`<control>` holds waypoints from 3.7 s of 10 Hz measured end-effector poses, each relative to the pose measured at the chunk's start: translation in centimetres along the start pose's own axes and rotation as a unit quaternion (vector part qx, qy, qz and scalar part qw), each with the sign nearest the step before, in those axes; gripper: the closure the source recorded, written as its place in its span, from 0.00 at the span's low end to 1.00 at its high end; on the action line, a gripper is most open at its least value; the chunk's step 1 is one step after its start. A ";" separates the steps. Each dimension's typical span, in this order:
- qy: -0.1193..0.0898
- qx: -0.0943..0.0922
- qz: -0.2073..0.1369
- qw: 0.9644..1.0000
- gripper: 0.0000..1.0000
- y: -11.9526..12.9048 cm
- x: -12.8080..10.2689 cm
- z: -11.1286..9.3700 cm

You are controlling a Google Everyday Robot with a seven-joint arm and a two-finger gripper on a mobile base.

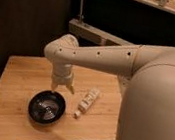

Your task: Place the bottle in the ceramic bowl

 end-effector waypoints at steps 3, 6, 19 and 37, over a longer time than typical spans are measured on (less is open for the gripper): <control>0.000 0.000 0.000 1.000 0.35 0.0 0.0 0.0; 0.000 0.000 0.000 1.000 0.35 0.0 0.0 0.0; 0.000 0.000 0.000 1.000 0.35 0.0 0.0 0.0; -0.032 -0.030 0.254 0.966 0.35 -18.3 -3.3 1.8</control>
